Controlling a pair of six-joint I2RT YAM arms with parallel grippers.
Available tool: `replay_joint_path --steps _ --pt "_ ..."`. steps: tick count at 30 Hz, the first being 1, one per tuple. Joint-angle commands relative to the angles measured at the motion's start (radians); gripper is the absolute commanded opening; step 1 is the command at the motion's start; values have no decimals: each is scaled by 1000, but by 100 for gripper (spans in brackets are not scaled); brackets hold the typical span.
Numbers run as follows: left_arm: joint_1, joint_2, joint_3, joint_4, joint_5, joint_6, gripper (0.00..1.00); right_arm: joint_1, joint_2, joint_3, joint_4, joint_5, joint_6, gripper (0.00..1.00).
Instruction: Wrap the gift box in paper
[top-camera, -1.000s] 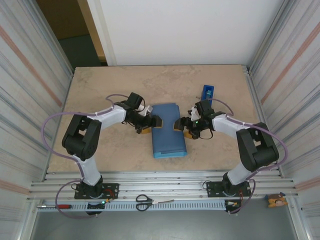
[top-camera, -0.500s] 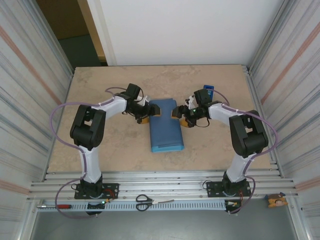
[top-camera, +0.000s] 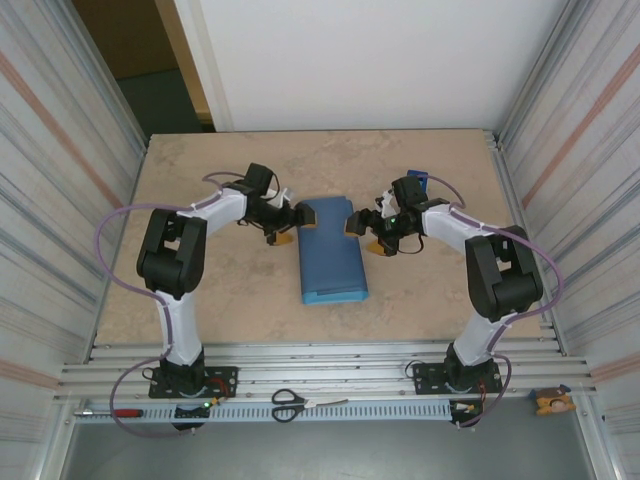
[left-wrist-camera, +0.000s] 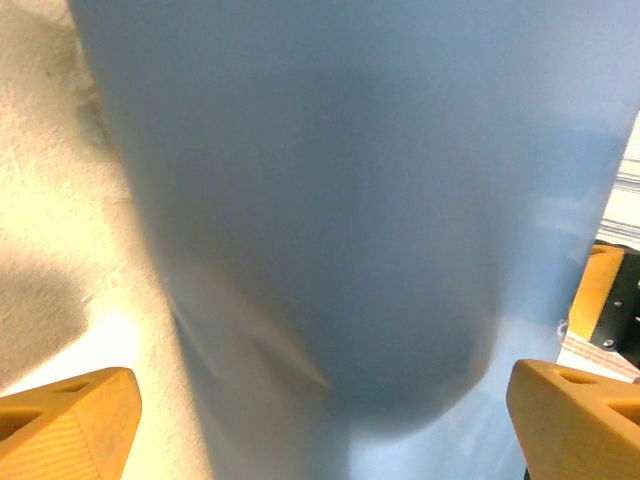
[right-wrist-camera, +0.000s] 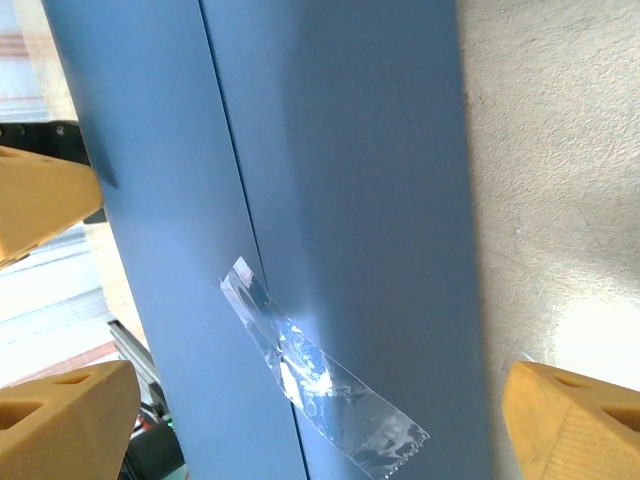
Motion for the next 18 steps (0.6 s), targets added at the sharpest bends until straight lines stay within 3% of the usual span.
replay_joint_path --steps 1,6,11,18 --pt "1 32 46 -11 50 9 92 0 15 -7 23 -38 7 92" --pt "0 99 125 -14 73 6 86 5 97 64 71 -69 36 89" --pt "2 168 195 -29 62 4 79 4 155 128 77 -92 38 75" --pt "3 167 218 -24 39 -17 79 -1 172 152 90 -102 46 75"
